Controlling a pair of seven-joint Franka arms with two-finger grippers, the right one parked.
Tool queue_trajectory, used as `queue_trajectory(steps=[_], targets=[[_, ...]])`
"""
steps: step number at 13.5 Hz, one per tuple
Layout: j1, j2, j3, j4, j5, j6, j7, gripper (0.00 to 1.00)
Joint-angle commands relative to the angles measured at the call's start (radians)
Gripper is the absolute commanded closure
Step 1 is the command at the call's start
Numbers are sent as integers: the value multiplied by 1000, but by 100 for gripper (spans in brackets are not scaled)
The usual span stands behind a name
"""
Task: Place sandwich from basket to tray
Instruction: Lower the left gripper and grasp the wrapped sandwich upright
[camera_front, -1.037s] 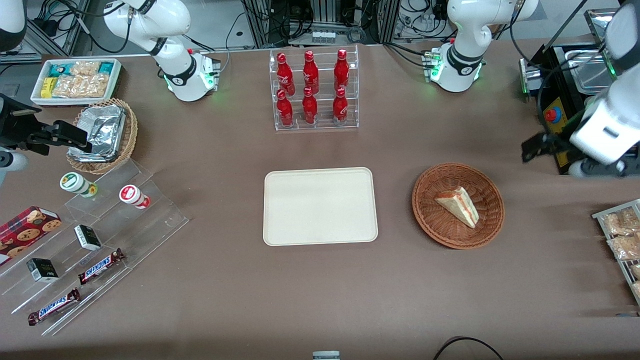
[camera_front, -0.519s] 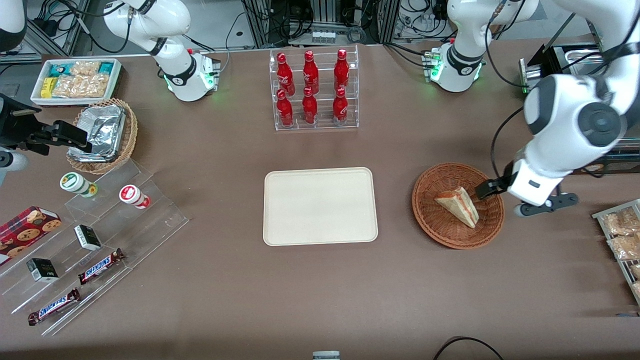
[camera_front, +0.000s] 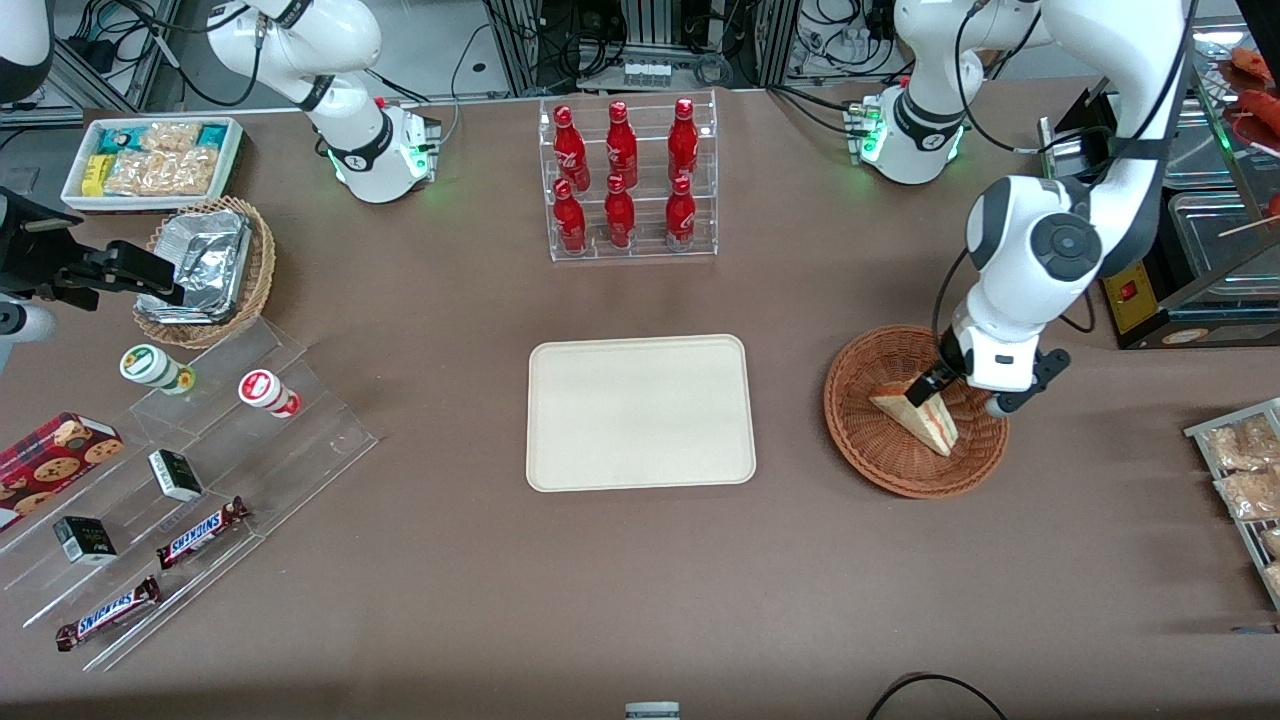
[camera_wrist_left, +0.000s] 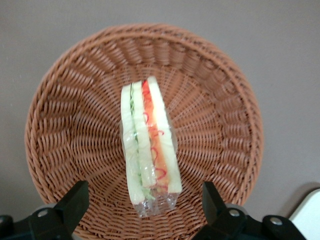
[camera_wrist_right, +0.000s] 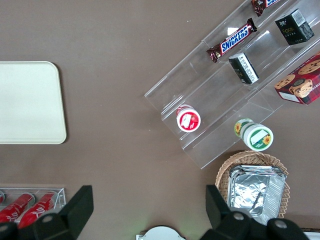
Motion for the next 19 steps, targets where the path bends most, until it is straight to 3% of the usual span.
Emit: queue_trajectory(steps=[1, 3, 4, 6, 7, 10, 13, 16, 19], targets=[[-1, 46, 4, -31, 17, 83, -34, 0], [1, 78, 6, -36, 17, 117, -34, 0], [2, 83, 7, -29, 16, 122, -34, 13], [3, 84, 9, -23, 16, 122, -34, 93], [4, 84, 9, -16, 16, 120, -31, 100], [1, 60, 9, 23, 16, 79, -31, 100], [-7, -1, 3, 160, 17, -190, -18, 100], [-103, 26, -13, 419, 17, -445, -17, 100], [-247, 97, -13, 550, 16, -501, -17, 100]])
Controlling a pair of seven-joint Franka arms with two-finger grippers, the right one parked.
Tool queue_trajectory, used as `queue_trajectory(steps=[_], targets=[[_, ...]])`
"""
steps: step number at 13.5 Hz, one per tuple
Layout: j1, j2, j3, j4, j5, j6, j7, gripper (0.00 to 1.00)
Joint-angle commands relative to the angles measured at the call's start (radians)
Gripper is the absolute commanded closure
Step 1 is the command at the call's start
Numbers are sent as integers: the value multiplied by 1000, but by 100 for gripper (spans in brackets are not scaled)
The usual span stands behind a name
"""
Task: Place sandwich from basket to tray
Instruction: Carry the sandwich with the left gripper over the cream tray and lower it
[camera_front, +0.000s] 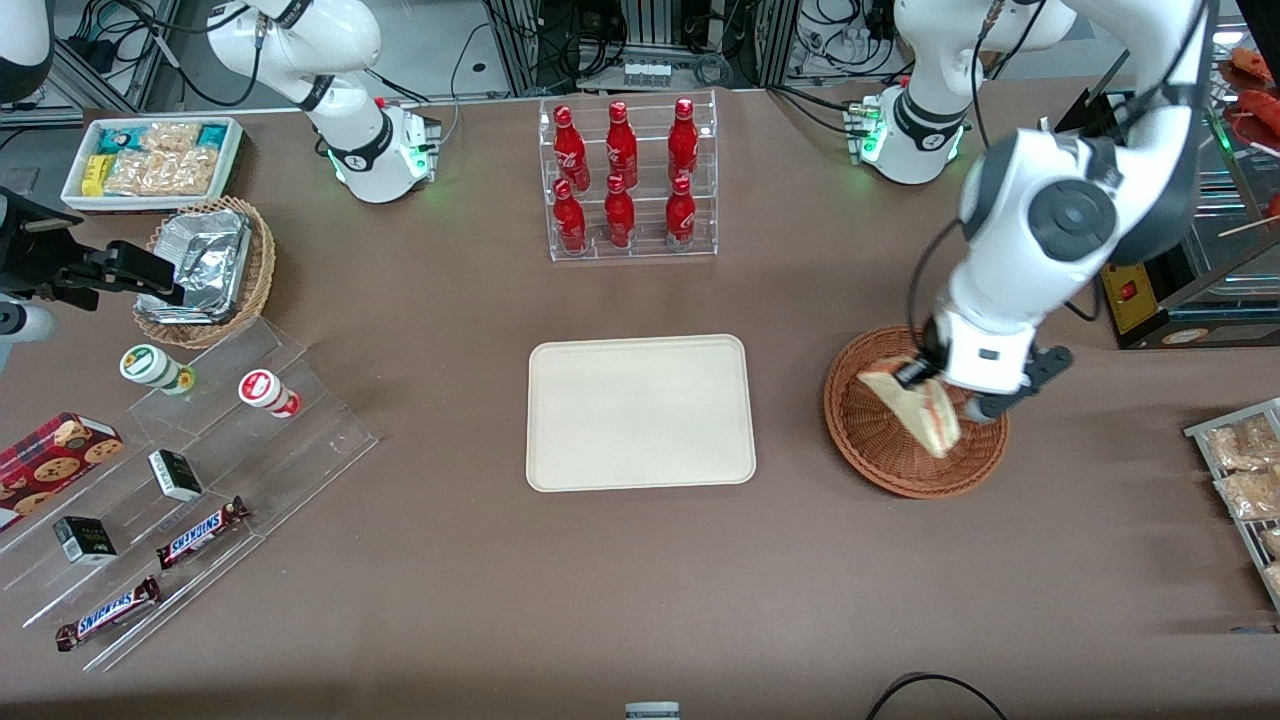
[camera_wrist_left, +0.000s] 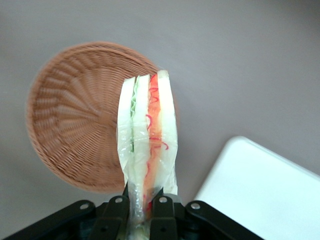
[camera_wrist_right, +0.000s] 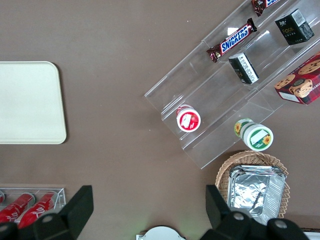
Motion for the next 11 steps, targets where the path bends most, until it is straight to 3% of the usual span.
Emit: queue_trajectory(steps=[1, 7, 11], targets=[[-131, 106, 5, 107, 14, -21, -11, 100], [-379, 397, 5, 372, 14, 5, -27, 100], [-433, 531, 7, 458, 14, 69, -18, 100]])
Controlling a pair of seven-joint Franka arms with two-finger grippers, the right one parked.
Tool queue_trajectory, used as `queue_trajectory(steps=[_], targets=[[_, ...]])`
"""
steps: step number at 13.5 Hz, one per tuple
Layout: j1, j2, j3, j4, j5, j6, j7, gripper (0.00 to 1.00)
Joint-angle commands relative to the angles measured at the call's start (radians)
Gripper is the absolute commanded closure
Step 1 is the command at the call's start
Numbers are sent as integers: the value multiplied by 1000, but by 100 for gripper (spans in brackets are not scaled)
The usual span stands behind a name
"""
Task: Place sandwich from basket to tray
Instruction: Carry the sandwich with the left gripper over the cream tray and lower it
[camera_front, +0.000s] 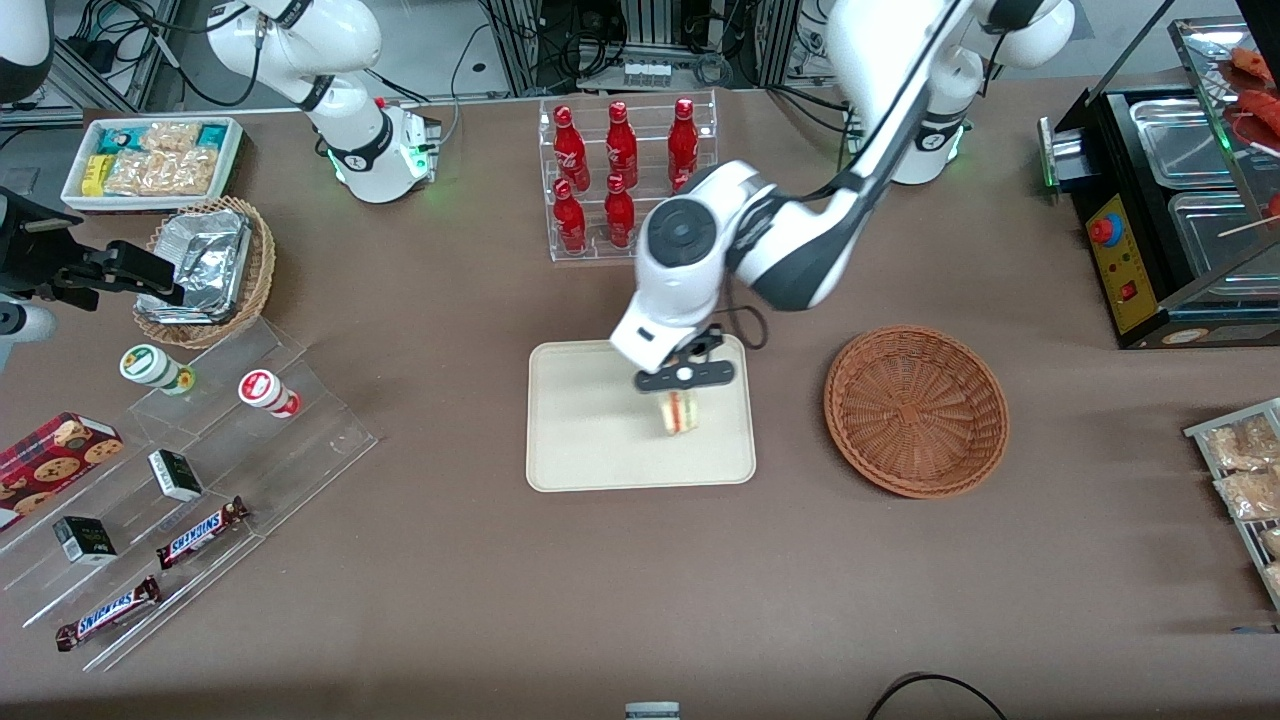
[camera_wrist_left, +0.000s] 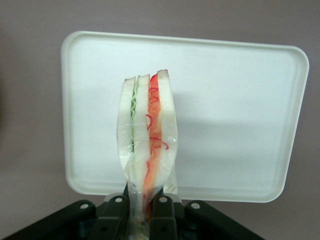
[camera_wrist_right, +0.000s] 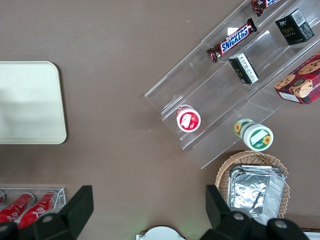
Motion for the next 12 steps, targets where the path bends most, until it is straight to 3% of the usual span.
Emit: queue_trajectory(steps=[1, 9, 10, 11, 12], targets=[[-21, 87, 12, 73, 14, 68, 2, 100], [-91, 207, 13, 73, 102, 139, 13, 100], [-102, 215, 13, 72, 104, 138, 5, 69], [-104, 215, 13, 70, 109, 138, 10, 1], [-102, 204, 15, 72, 107, 133, 5, 0]])
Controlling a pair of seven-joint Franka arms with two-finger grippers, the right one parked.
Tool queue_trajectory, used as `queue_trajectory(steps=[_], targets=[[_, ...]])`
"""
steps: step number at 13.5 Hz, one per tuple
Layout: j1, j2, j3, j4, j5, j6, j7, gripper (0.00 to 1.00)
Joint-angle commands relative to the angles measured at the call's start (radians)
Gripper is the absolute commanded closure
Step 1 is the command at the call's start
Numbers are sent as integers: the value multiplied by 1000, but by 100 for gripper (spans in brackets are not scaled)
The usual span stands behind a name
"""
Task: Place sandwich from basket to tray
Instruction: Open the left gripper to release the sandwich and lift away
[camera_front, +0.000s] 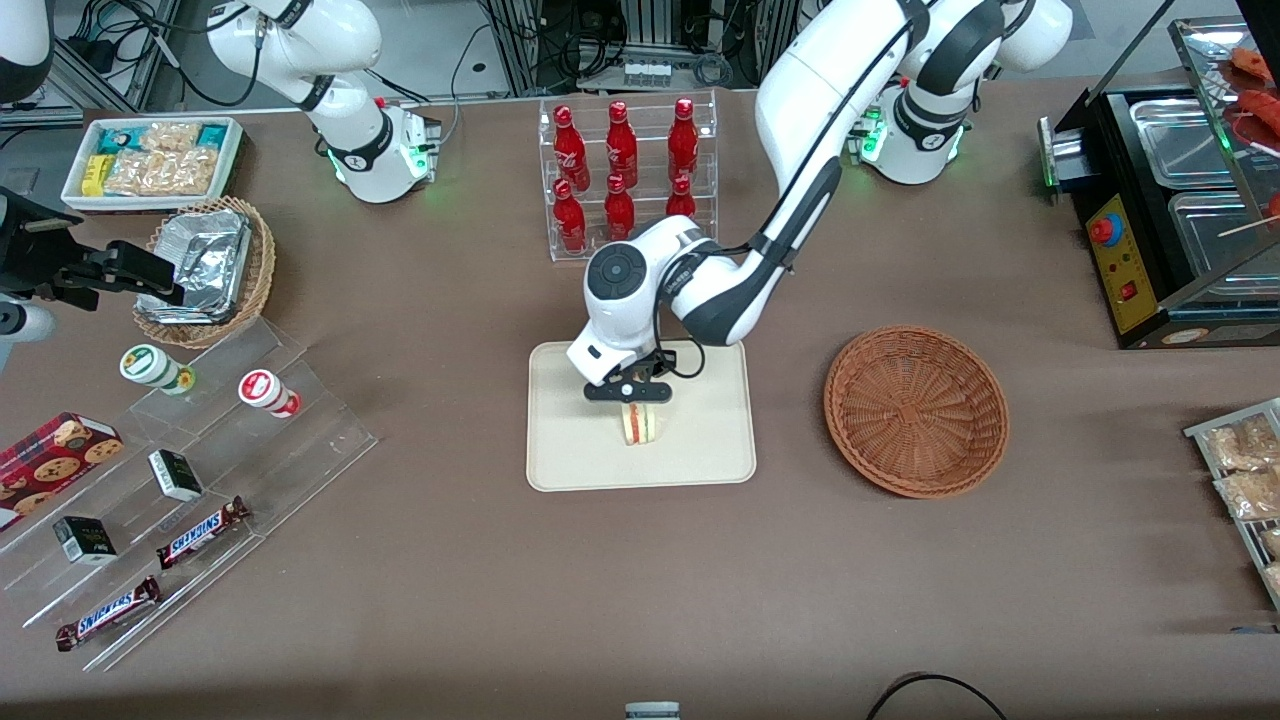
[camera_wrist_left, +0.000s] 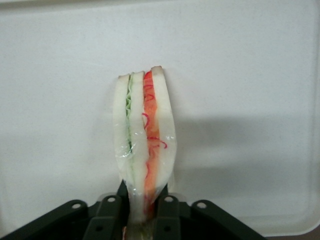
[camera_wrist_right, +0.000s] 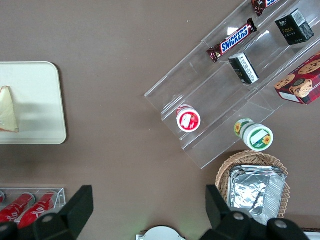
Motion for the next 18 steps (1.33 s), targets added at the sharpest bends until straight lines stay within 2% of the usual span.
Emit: queue_trajectory(steps=[1, 5, 7, 12, 15, 18], targets=[[-14, -5, 16, 29, 10, -18, -6, 0], [33, -158, 19, 29, -4, -131, -40, 0], [96, -265, 19, 20, -4, -203, -105, 0], [288, -479, 19, 3, 2, -440, -98, 0], [395, -600, 19, -81, -6, -498, 52, 0], [499, -663, 19, -105, -20, -559, 240, 0]])
